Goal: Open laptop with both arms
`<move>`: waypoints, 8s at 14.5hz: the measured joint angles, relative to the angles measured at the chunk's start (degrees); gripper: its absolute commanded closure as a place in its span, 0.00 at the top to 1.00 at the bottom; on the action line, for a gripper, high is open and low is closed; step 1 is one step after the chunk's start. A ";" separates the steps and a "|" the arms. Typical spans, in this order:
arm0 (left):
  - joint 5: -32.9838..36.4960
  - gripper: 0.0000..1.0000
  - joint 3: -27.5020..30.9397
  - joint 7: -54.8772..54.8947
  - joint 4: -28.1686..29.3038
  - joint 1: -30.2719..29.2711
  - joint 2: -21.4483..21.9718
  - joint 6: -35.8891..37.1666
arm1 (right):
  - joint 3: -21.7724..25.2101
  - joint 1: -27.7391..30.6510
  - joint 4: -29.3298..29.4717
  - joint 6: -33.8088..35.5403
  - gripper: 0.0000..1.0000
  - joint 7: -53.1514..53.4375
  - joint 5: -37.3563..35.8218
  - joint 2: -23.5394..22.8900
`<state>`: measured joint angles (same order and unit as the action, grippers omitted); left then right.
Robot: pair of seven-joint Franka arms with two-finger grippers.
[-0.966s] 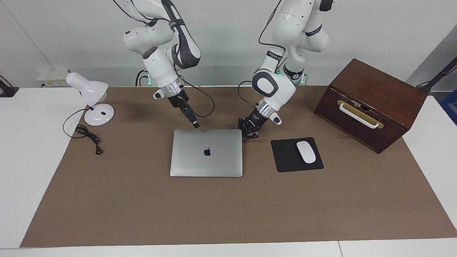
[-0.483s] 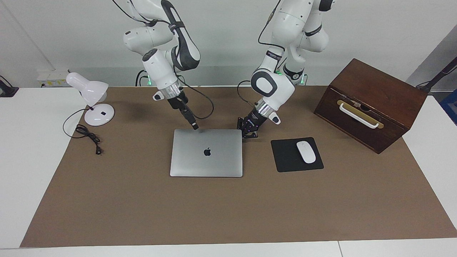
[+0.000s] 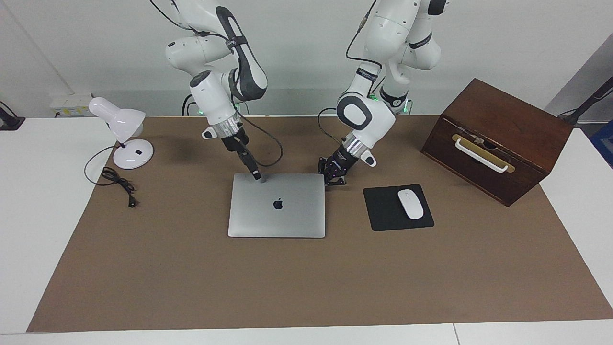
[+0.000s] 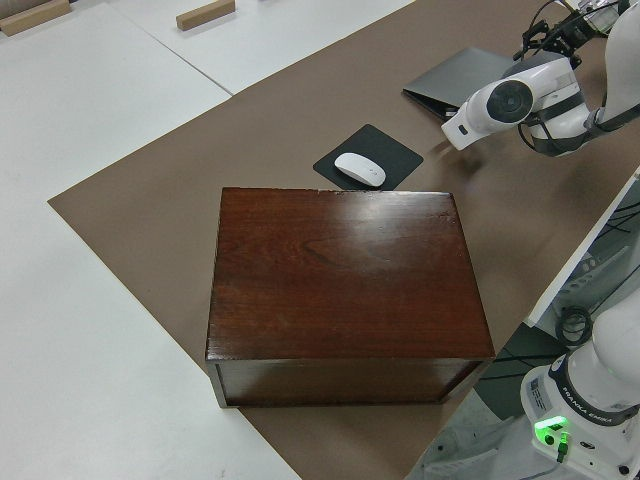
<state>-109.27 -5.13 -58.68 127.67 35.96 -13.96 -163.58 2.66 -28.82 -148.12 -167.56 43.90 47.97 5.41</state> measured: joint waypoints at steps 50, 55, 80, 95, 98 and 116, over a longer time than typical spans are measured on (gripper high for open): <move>-0.12 0.00 0.01 0.00 -0.03 0.00 -0.03 0.00 | 7.24 -0.87 24.49 -1.56 1.00 -4.05 1.57 -10.08; -0.12 0.00 0.01 0.00 -0.03 0.00 -0.03 0.00 | 8.37 -0.90 28.01 -1.30 1.00 -4.06 1.60 -11.70; -0.12 0.00 0.00 0.05 -0.03 0.00 -0.03 0.00 | 12.10 -1.01 38.94 3.97 1.00 -4.73 3.82 -19.31; -0.12 0.00 0.01 0.29 -0.05 0.01 -0.04 0.00 | 12.75 8.03 35.95 27.33 1.00 -5.30 2.48 -5.86; 0.46 0.00 0.02 1.50 -0.42 0.01 -0.12 -0.02 | 12.66 11.03 36.39 32.60 1.00 -5.44 -1.58 -4.71; 23.04 0.00 1.46 15.30 -8.22 -13.19 0.21 -2.68 | -1.11 31.46 44.88 62.31 1.00 -28.85 -34.31 2.54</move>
<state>-86.23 -3.68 -43.38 119.46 22.78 -13.75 -166.26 1.55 2.64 -103.23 -105.25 15.04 13.66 7.95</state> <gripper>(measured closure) 0.991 0.000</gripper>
